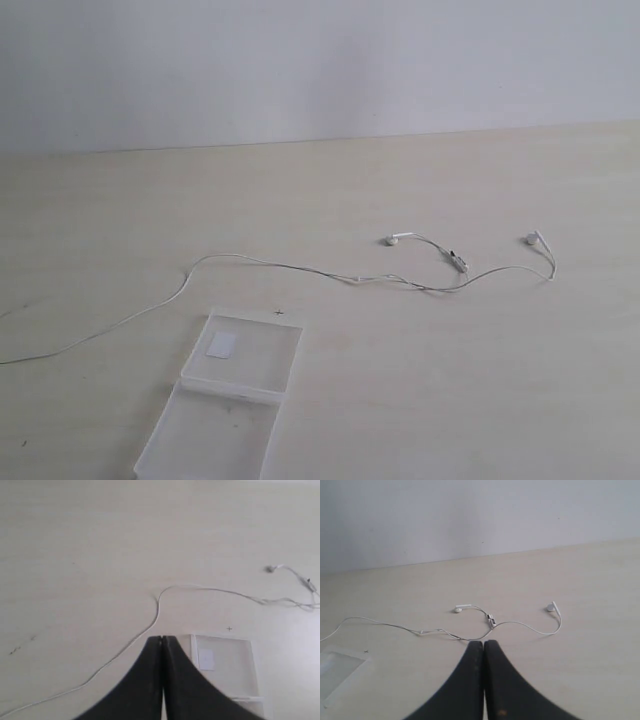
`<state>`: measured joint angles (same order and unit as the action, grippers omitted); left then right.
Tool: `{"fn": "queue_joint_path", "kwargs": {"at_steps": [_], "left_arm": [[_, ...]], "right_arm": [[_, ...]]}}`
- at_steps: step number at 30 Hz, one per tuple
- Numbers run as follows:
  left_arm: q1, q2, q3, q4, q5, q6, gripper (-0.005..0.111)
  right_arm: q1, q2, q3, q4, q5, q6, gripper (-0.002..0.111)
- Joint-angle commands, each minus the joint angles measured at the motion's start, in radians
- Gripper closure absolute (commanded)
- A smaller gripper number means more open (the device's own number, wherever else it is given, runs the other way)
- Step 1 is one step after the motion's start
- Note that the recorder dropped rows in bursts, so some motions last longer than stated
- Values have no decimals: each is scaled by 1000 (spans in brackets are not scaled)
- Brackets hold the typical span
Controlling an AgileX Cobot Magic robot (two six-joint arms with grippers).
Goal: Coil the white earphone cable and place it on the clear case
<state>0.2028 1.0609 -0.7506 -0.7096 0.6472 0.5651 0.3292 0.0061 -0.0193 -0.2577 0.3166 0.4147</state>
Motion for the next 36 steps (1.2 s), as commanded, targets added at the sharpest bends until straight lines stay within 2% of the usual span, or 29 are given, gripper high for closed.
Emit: {"fn": "queue_joint_path", "kwargs": {"at_steps": [1, 4, 7, 9, 11, 15, 18, 24, 36], "left_arm": [[-6, 212, -123, -11, 69, 85, 105], [-7, 345, -187, -11, 123, 186, 93], [-17, 451, -230, -11, 132, 221, 72], [-51, 509, -251, -11, 132, 258, 60], [-98, 566, -273, -9, 125, 312, 55], [-211, 685, -312, 83, -8, 330, 56], [-261, 756, -344, 131, -58, 315, 56], [-271, 862, -394, 124, -55, 293, 56], [-271, 929, -395, 137, -59, 272, 56]], "right_arm": [[-6, -6, 2, -2, -7, -3, 108], [-6, -6, 2, -2, -7, -3, 108], [-6, -6, 2, -2, -7, -3, 108], [-6, -6, 2, -2, -7, -3, 108], [-6, -6, 2, -2, -7, -3, 108], [-6, -6, 2, -2, -7, -3, 108], [-6, -6, 2, -2, -7, -3, 108], [-6, -6, 2, -2, -7, -3, 108], [-6, -6, 2, -2, -7, -3, 108]]}}
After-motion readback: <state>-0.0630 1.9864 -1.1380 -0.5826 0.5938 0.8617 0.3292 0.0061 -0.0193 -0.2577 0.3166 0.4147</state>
